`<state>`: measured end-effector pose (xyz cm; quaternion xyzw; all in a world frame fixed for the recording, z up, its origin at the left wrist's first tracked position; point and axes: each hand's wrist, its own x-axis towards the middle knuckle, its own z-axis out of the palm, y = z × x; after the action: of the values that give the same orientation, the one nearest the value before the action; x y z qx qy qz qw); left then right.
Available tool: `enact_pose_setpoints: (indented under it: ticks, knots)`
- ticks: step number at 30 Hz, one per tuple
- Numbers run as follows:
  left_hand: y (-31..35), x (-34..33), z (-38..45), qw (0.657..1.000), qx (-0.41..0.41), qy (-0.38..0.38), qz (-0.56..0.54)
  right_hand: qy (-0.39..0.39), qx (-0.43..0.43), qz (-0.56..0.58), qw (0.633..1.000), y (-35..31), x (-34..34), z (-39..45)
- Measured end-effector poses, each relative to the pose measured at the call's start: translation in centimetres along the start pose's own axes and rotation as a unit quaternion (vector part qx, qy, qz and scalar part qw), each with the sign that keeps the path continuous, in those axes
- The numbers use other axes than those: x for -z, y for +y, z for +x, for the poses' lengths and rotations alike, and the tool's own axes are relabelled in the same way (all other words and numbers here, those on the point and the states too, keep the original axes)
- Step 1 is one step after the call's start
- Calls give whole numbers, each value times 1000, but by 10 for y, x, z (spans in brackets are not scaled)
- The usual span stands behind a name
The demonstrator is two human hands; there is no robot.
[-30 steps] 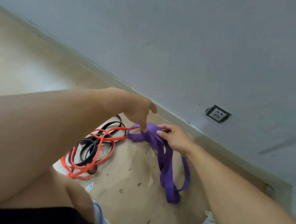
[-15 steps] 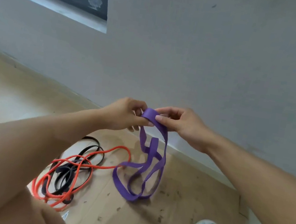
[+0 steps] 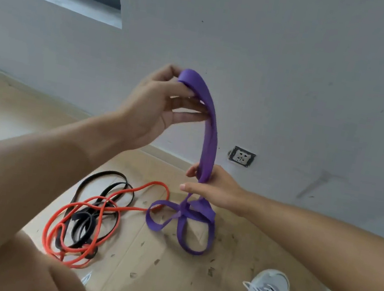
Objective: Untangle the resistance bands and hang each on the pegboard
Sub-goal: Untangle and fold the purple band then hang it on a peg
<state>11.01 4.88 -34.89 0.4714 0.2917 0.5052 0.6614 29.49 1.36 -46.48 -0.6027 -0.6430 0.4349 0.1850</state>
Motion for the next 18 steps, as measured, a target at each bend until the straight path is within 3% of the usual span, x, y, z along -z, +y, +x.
enact_pose_setpoints:
  ticks: [3,6,8,13,18]
  knots:
    - [-1,30,13,986,17,122,111,-3,-43,8,999,4,-8,4]
    - [-14,89,23,901,52,208,377,-12,-52,14,998,3,-9,8]
    - [-22,123,21,853,104,209,467,-14,-53,30,998,3,-8,10]
    - [-27,135,0,785,286,60,546,12,-81,65,995,-4,0,12]
    - [-33,83,-14,756,258,-145,584,8,-79,56,995,-21,-6,10]
